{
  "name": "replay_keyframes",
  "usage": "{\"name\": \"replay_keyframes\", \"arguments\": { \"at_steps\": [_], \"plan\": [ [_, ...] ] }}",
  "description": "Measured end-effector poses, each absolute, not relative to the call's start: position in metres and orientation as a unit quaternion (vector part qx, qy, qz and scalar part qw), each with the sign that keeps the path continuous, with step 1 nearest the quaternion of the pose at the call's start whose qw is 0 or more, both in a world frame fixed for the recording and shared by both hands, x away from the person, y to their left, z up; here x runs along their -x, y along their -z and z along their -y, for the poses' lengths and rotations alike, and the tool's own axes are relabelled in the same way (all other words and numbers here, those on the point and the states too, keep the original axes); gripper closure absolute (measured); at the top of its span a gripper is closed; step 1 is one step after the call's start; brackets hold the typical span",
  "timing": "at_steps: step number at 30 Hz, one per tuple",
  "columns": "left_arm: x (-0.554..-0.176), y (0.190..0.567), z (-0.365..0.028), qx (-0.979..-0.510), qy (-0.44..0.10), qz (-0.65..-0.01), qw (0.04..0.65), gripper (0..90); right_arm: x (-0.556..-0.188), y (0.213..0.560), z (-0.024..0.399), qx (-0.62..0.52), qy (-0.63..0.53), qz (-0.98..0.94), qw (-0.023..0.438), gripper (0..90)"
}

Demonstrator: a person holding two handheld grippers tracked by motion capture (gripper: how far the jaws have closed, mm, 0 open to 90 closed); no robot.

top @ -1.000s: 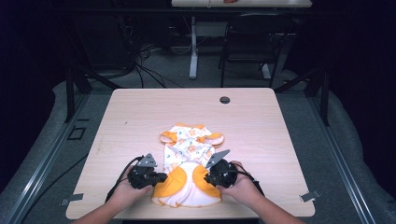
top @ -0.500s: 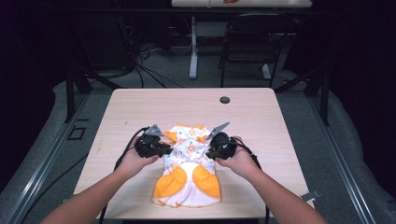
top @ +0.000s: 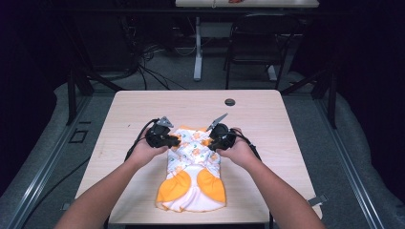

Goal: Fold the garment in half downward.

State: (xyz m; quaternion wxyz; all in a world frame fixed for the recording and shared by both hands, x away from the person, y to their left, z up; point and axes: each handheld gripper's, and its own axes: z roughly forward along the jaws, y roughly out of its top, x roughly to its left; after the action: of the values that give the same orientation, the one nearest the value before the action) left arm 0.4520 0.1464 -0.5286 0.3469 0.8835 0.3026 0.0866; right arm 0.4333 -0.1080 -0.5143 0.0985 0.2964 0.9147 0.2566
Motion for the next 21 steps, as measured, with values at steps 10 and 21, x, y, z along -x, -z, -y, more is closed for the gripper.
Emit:
{"name": "replay_keyframes", "arguments": {
  "at_steps": [10, 21],
  "plan": [
    [-0.481, 0.531, -0.147, -0.875, -0.101, -0.331, 0.337, 79.2, -0.465, 0.523, 0.104, -0.331, -0.258, -0.902, 0.105, 73.6],
    [-0.499, 0.544, -0.14, -0.877, -0.122, -0.344, 0.314, 75.8, -0.489, 0.527, 0.102, -0.365, -0.26, -0.885, 0.126, 72.0]
  ]
}}
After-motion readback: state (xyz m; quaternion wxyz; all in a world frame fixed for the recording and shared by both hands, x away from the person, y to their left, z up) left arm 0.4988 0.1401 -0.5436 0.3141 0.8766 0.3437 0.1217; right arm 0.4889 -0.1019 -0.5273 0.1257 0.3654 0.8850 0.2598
